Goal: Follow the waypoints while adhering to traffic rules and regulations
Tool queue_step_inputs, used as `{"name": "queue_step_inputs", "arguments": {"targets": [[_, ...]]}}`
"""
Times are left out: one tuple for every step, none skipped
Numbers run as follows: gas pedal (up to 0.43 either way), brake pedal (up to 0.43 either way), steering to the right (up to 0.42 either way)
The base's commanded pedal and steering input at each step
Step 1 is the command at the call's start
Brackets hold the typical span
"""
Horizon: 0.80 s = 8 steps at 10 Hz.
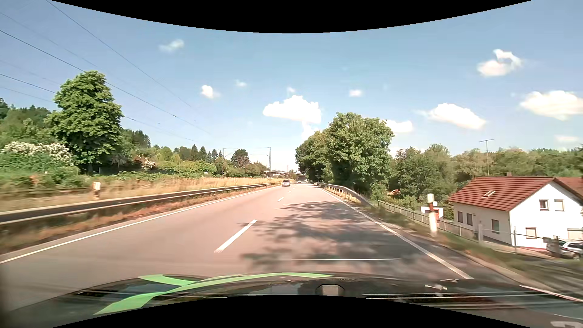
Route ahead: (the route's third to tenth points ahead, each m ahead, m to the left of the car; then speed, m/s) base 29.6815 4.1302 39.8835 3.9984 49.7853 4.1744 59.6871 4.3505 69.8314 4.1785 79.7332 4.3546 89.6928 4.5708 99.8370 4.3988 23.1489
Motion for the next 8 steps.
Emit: {"name": "queue_step_inputs", "arguments": {"targets": [[0.209, 0.0, -0.001], [0.22, 0.0, -0.001], [0.22, 0.0, -0.001], [0.228, 0.0, -0.001], [0.24, 0.0, -0.001], [0.24, 0.0, -0.001], [0.248, 0.0, -0.001], [0.248, 0.0, -0.001]]}}
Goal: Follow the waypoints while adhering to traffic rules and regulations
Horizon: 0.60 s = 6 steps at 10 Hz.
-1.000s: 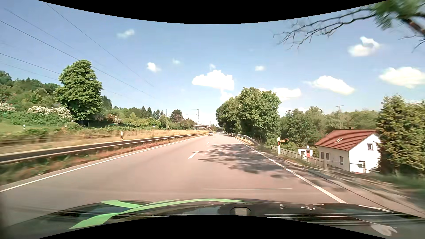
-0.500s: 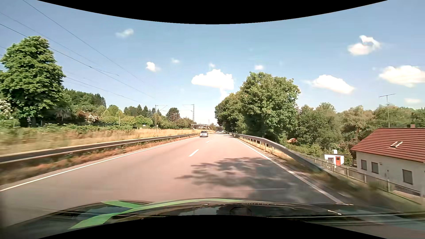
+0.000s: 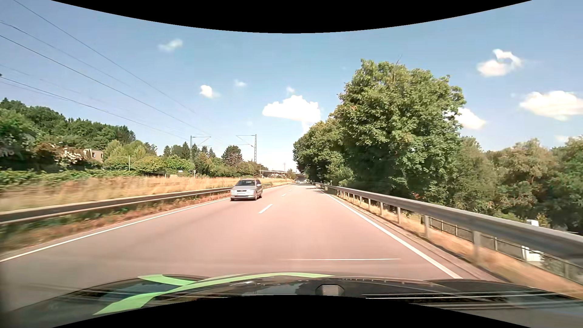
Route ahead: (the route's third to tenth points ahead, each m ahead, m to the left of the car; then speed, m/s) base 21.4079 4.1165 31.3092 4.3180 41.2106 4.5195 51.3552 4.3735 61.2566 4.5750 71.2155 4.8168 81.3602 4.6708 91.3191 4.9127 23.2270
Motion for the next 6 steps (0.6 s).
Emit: {"name": "queue_step_inputs", "arguments": {"targets": [[0.248, 0.0, -0.001], [0.248, 0.0, -0.002], [0.248, 0.0, -0.002], [0.26, 0.0, -0.003], [0.26, 0.0, -0.002], [0.26, 0.0, -0.002]]}}
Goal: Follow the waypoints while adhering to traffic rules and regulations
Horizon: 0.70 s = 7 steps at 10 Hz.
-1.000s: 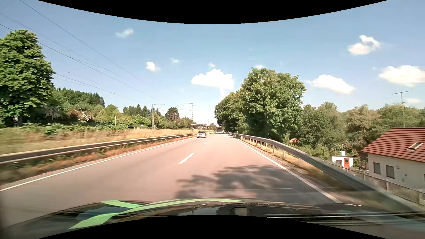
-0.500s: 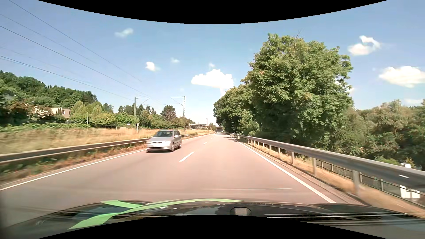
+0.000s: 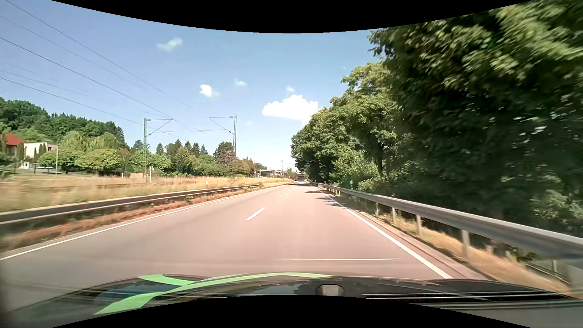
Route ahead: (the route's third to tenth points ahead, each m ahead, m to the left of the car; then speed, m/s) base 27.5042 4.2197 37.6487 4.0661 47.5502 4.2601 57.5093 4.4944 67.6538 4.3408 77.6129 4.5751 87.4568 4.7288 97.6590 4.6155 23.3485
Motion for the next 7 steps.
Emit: {"name": "queue_step_inputs", "arguments": {"targets": [[0.24, 0.0, -0.003], [0.209, 0.0, -0.003], [0.209, 0.0, -0.003], [0.209, 0.0, -0.003], [0.209, 0.0, -0.003], [0.209, 0.0, -0.003], [0.209, 0.0, -0.003]]}}
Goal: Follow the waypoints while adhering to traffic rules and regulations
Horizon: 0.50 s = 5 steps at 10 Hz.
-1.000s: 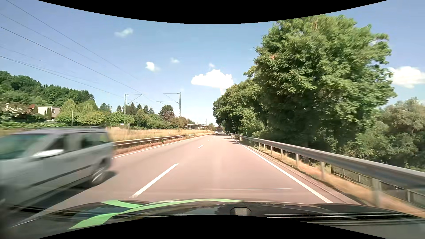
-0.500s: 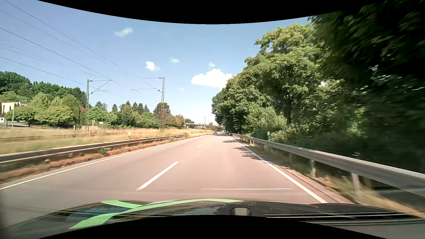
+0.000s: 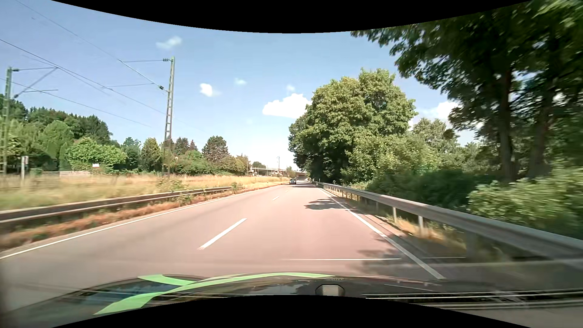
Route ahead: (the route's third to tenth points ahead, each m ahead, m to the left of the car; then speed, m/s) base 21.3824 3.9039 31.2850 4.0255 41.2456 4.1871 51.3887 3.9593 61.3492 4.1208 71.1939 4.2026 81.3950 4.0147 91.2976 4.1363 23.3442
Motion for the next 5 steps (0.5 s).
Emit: {"name": "queue_step_inputs", "arguments": {"targets": [[0.209, 0.0, -0.003], [0.189, 0.0, -0.003], [0.169, 0.0, -0.003], [0.13, 0.0, -0.003], [0.11, 0.0, -0.003]]}}
